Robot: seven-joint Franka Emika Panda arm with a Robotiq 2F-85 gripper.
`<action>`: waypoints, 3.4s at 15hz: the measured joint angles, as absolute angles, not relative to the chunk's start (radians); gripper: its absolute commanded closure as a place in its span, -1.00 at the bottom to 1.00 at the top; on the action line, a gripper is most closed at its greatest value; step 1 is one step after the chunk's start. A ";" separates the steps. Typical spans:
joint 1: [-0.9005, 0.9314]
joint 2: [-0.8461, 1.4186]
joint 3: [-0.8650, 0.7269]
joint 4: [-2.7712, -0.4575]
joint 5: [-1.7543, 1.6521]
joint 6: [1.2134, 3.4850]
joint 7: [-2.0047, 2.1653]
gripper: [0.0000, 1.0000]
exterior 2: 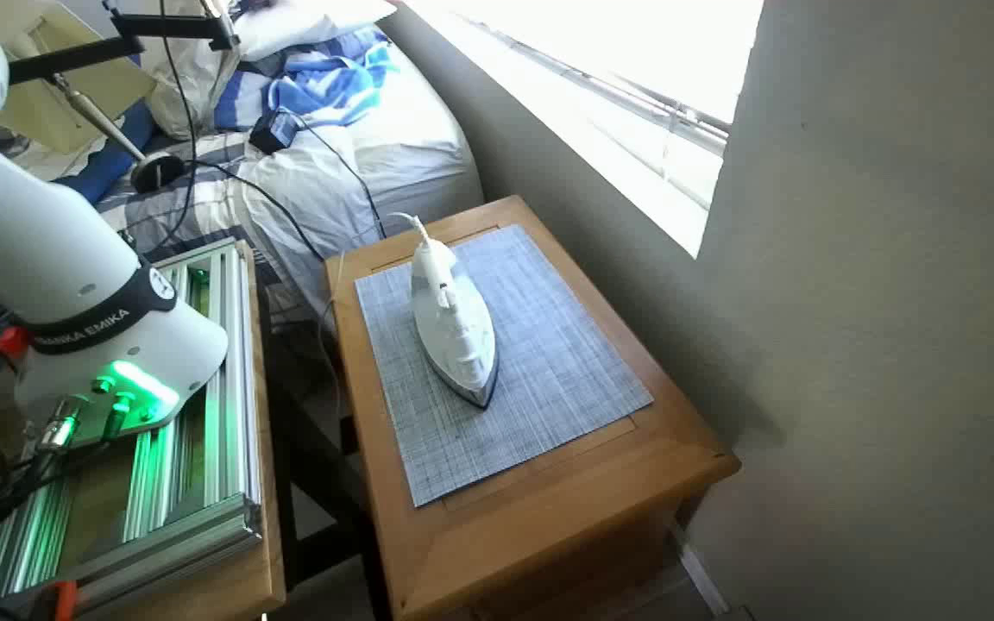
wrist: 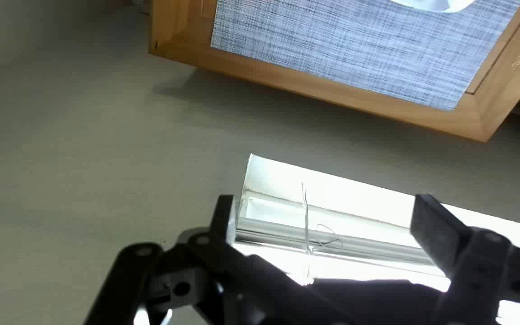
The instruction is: Turn the iron to the left, then tap it
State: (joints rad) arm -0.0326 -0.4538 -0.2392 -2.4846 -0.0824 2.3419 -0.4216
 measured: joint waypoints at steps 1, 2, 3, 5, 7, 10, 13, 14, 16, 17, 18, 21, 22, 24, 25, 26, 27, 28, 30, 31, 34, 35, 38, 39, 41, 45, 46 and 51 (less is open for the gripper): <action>-0.033 -0.454 -0.239 -2.485 -0.082 2.342 -0.422 -1.00; -0.033 -0.454 -0.239 -2.485 -0.082 2.342 -0.422 -1.00; -0.033 -0.454 -0.239 -2.485 -0.082 2.342 -0.422 -1.00; -0.033 -0.454 -0.239 -2.485 -0.082 2.342 -0.422 -1.00; -0.033 -0.454 -0.239 -2.485 -0.082 2.342 -0.422 -1.00; -0.034 -0.452 -0.221 -2.486 -0.081 2.339 -0.399 -1.00; -0.031 -0.436 -0.139 -2.489 -0.078 2.291 -0.240 -1.00; -0.033 -0.426 -0.102 -2.490 -0.078 2.272 -0.163 -1.00; -0.037 -0.401 -0.031 -2.497 -0.081 2.255 -0.012 -1.00; -0.037 -0.387 -0.001 -2.503 -0.081 2.245 0.062 -1.00; -0.037 -0.373 0.024 -2.511 -0.081 2.236 0.131 -1.00; -0.037 -0.333 0.063 -2.539 -0.076 2.219 0.298 -1.00; -0.037 -0.322 0.066 -2.553 -0.070 2.216 0.340 -1.00; -0.037 -0.305 0.064 -2.586 -0.040 2.216 0.406 -1.00; -0.037 -0.300 0.064 -2.605 -0.018 2.216 0.431 -1.00; -0.037 -0.297 0.064 -2.623 -0.007 2.216 0.452 -1.00; -0.037 -0.294 0.066 -2.641 -0.003 2.219 0.474 -1.00; -0.036 -0.292 0.067 -2.660 0.003 2.224 0.489 -1.00; -0.035 -0.291 0.072 -2.694 0.011 2.244 0.514 -1.00; -0.035 -0.291 0.074 -2.705 0.011 2.251 0.524 -1.00; -0.036 -0.291 0.076 -2.715 0.011 2.263 0.532 -1.00; -0.036 -0.291 0.076 -2.715 0.012 2.264 0.533 -1.00; -0.040 -0.291 0.075 -2.716 0.012 2.267 0.549 -1.00; -0.050 -0.288 0.072 -2.719 0.016 2.273 0.577 -1.00; -0.071 -0.269 0.056 -2.731 0.046 2.312 0.619 -1.00; -0.078 -0.206 0.037 -2.759 0.142 2.441 0.662 -1.00; -0.077 -0.183 0.037 -2.759 0.164 2.470 0.666 -1.00; -0.073 -0.065 0.037 -2.761 0.227 2.554 0.676 -1.00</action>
State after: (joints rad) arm -0.0728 -0.0645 0.0367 -2.7612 0.2271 2.5542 0.6762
